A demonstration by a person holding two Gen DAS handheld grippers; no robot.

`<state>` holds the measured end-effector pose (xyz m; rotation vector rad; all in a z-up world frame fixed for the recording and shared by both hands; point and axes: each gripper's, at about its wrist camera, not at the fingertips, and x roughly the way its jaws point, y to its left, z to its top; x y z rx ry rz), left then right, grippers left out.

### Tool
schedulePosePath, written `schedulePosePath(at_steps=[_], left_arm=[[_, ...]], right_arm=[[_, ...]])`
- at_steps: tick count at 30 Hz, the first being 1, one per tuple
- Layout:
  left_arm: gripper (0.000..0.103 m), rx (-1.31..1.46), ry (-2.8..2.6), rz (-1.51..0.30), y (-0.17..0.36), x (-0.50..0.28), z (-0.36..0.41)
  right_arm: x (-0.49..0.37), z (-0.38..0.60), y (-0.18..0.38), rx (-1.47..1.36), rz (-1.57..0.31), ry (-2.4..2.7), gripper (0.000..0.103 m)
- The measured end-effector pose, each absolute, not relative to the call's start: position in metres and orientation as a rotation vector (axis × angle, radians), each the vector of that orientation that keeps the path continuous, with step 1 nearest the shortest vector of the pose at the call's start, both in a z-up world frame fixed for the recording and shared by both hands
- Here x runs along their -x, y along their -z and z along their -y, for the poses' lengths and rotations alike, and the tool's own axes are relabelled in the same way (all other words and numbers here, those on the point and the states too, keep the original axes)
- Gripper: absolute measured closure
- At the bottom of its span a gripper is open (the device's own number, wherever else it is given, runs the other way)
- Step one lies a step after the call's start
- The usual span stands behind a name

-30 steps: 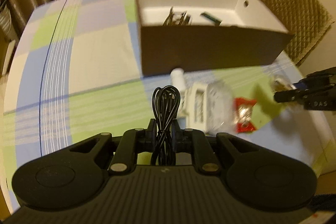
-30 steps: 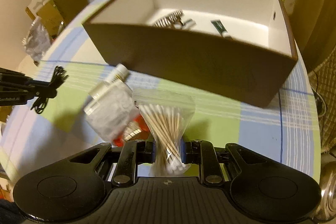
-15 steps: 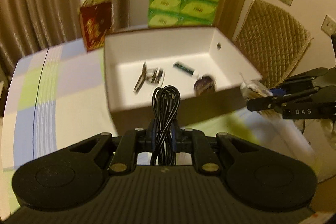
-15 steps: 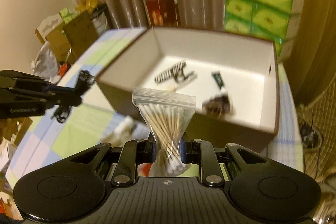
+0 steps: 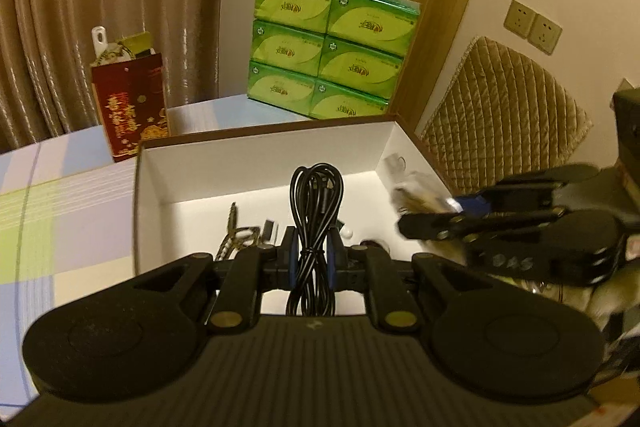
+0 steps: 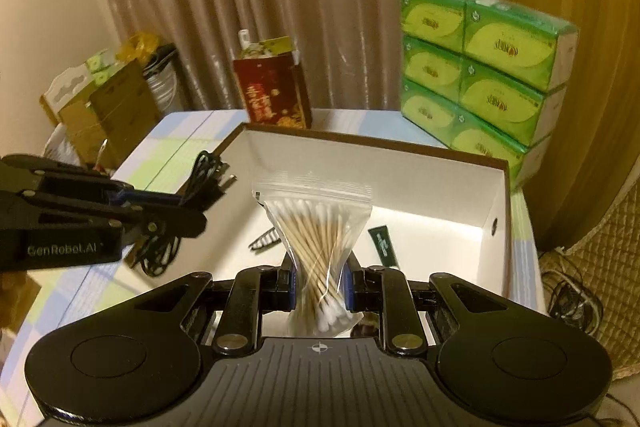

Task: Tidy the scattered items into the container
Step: 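Lift cable with left tool while right tool carries swab bag over the box, then open left tool releasing cable while right tool releases swab bag in box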

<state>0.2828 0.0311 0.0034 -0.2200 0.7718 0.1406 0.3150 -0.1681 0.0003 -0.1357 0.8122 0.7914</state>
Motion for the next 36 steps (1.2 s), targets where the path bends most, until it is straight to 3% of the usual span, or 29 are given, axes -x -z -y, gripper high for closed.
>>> schedulePosePath(at_steps=[14, 25, 36], left_arm=[[0.093, 0.409, -0.203, -1.018, 0.080, -0.337, -0.064], [0.093, 0.373, -0.214, -1.165, 0.113, -0.351, -0.054], [0.091, 0.368, -0.211, -1.193, 0.117, -0.354, -0.053]], right_arm=[[-0.376, 0.144, 0.075, 0.076, -1.125, -0.742, 0.085], [-0.381, 0.132, 0.097, 0.196, -1.223, -0.792, 0.085], [-0.383, 0.134, 0.098, 0.188, -1.236, -0.794, 0.085]])
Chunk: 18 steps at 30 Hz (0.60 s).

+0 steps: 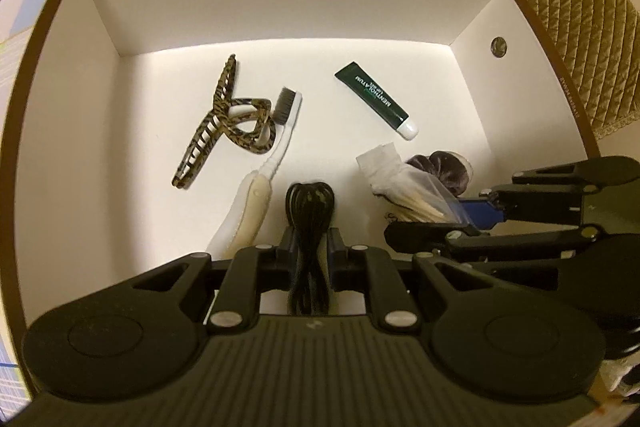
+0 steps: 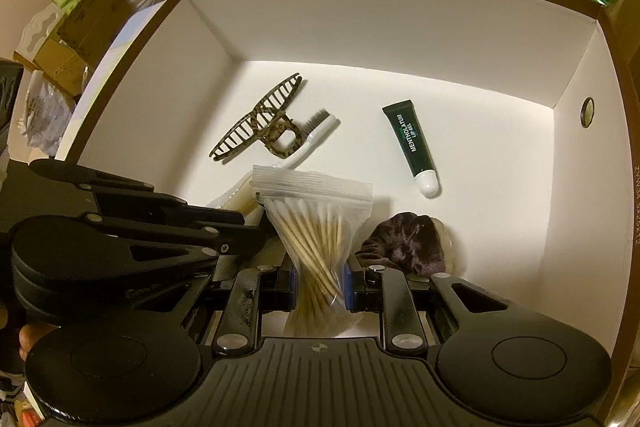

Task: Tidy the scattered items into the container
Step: 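Open left tool releasing cable while right tool releases swab bag in box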

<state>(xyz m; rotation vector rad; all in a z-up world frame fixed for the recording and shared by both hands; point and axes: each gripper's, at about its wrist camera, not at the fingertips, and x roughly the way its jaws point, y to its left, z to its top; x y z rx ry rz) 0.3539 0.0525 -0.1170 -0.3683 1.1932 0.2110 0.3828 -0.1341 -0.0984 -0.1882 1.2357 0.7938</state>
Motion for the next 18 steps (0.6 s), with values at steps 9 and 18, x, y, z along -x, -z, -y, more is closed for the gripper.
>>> schedulePosePath(at_steps=[9, 18], left_arm=[[0.087, 0.332, -0.237, -1.177, 0.108, -0.350, -0.056], [0.078, 0.303, -0.254, -1.177, 0.105, -0.343, -0.056]], right_arm=[[-0.376, 0.135, 0.098, 0.232, -1.228, -0.770, 0.084], [-0.367, 0.136, 0.093, 0.349, -1.186, -0.742, 0.034]])
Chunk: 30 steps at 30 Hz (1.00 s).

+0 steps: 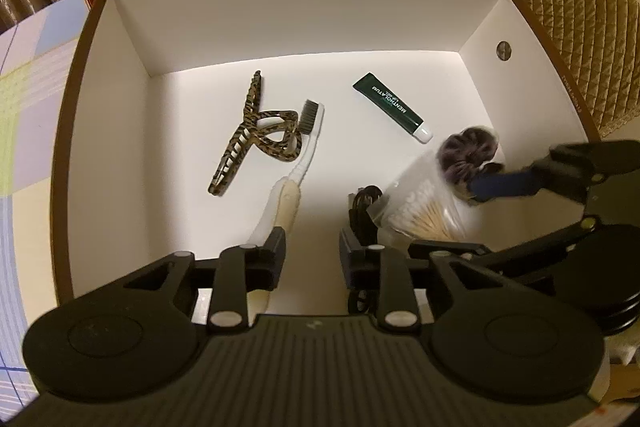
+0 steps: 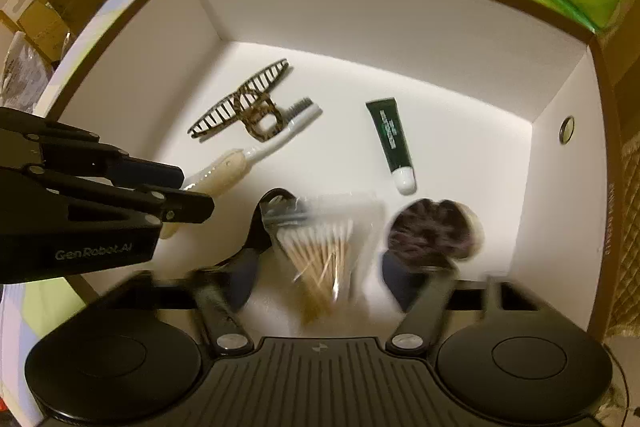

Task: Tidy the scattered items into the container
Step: 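Open left tool releasing cable while right tool releases swab bag in box, then withdraw both tools from the box toward floss box and snack packet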

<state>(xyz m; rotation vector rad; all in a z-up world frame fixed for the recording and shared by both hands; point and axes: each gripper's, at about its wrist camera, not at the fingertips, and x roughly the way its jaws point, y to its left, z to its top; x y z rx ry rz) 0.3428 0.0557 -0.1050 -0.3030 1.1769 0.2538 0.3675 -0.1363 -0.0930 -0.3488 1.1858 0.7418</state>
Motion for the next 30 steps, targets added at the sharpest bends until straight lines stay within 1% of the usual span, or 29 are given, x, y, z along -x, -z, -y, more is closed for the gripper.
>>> schedulePosePath(at_steps=[3, 5, 9, 10, 11, 13, 15, 16, 17, 18, 19, 20, 22, 30], left_arm=[[0.074, 0.296, -0.255, -1.176, 0.105, -0.341, -0.054], [0.067, 0.279, -0.258, -1.175, 0.104, -0.339, -0.052], [0.060, 0.253, -0.268, -1.172, 0.102, -0.336, -0.049], [0.057, 0.250, -0.270, -1.172, 0.101, -0.336, -0.049], [0.054, 0.248, -0.273, -1.171, 0.101, -0.336, -0.048], [0.050, 0.238, -0.281, -1.167, 0.100, -0.336, -0.047], [0.043, 0.230, -0.291, -1.163, 0.098, -0.335, -0.047], [0.036, 0.229, -0.298, -1.159, 0.097, -0.334, -0.048], [0.033, 0.227, -0.301, -1.154, 0.095, -0.334, -0.048], [0.032, 0.226, -0.300, -1.148, 0.093, -0.333, -0.049], [0.029, 0.226, -0.301, -1.144, 0.091, -0.333, -0.049], [0.022, 0.225, -0.306, -1.140, 0.089, -0.332, -0.050], [0.016, 0.210, -0.316, -1.127, 0.085, -0.331, -0.049], [0.013, 0.198, -0.326, -1.095, 0.071, -0.324, -0.047]], right_arm=[[-0.366, 0.140, 0.091, 0.352, -1.184, -0.733, 0.034], [-0.365, 0.142, 0.092, 0.354, -1.190, -0.730, 0.034], [-0.361, 0.146, 0.093, 0.357, -1.194, -0.718, 0.034], [-0.361, 0.147, 0.093, 0.356, -1.195, -0.715, 0.033], [-0.361, 0.147, 0.094, 0.354, -1.196, -0.712, 0.029], [-0.359, 0.148, 0.093, 0.355, -1.194, -0.706, 0.027], [-0.361, 0.146, 0.092, 0.357, -1.193, -0.702, 0.025], [-0.360, 0.145, 0.091, 0.360, -1.191, -0.697, 0.024], [-0.361, 0.144, 0.089, 0.363, -1.188, -0.690, 0.022], [-0.361, 0.145, 0.088, 0.364, -1.184, -0.683, 0.020], [-0.362, 0.145, 0.088, 0.362, -1.178, -0.677, 0.016], [-0.362, 0.145, 0.087, 0.359, -1.170, -0.673, 0.013], [-0.360, 0.147, 0.083, 0.351, -1.157, -0.669, 0.012], [-0.357, 0.155, 0.072, 0.309, -1.124, -0.645, 0.009]])
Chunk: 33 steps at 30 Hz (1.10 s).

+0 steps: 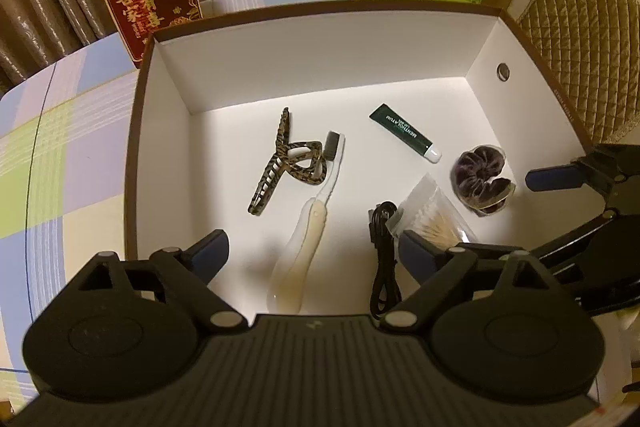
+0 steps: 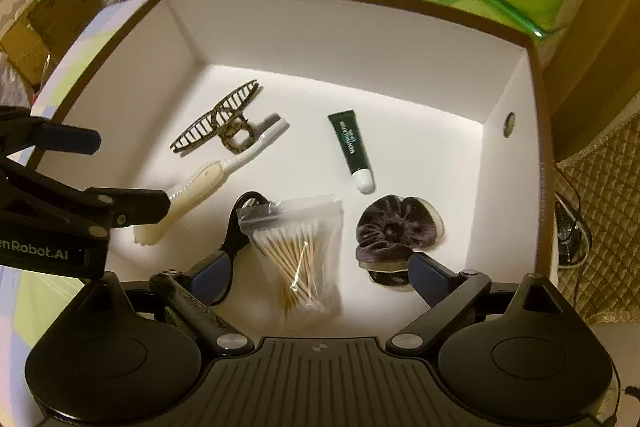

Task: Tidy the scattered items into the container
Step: 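Withdraw both tools from the box toward floss box and snack packet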

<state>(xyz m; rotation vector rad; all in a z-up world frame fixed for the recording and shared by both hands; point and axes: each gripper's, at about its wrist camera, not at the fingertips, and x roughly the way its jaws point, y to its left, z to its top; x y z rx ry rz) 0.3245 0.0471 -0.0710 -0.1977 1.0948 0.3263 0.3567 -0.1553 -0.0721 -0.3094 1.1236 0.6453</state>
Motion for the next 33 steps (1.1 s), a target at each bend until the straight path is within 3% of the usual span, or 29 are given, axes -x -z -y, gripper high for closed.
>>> schedulePosePath(at_steps=[33], left_arm=[[0.012, 0.093, -0.345, -0.934, 0.003, -0.245, -0.018]], right_arm=[[-0.284, 0.183, 0.007, 0.246, -0.862, -0.657, 0.008]])
